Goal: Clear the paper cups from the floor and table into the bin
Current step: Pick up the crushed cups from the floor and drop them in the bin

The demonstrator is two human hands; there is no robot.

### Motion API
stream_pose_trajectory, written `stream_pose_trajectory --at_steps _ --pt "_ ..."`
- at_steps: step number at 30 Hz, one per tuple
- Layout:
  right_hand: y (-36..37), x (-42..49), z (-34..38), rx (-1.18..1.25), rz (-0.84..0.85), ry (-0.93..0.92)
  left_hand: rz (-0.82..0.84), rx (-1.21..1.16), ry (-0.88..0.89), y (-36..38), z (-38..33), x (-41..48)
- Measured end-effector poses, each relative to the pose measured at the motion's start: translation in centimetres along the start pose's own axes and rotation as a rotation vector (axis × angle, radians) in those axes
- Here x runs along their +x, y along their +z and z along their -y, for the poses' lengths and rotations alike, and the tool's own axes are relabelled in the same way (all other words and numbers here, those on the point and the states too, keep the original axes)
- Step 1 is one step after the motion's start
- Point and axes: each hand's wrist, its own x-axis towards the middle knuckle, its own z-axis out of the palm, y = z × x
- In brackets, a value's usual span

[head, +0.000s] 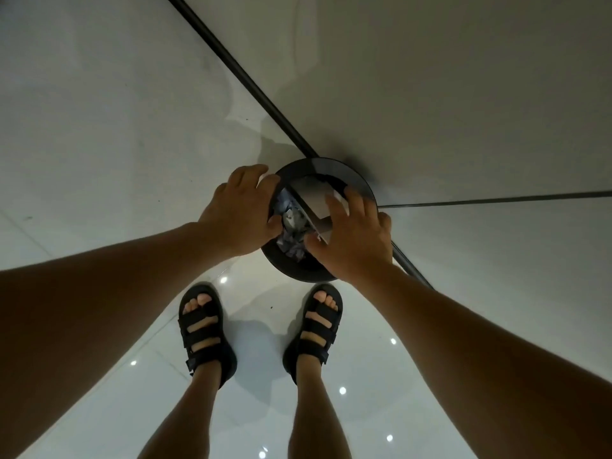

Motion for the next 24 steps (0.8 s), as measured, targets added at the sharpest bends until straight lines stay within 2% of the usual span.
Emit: stream_pose_trajectory --at_steps 6,12,19,24 --pt "1.8 -5.8 -2.0 -0.014 0.043 -0.006 0.04 0.005 0.027 0.5 -0.8 -1.2" --pt "3.4 -5.7 -2.7 0.096 0.076 -0.033 0.058 -0.02 0.021 1.0 -0.4 -1.6" --pt "5.5 -4.8 0.2 0.023 -0.098 -0.08 0.087 -0.032 -0.022 1.8 0.3 -2.5" --pt "8.2 -5.2 0.7 0.028 -0.198 0.028 0.097 -0.034 -0.024 2.5 1.2 -2.2"
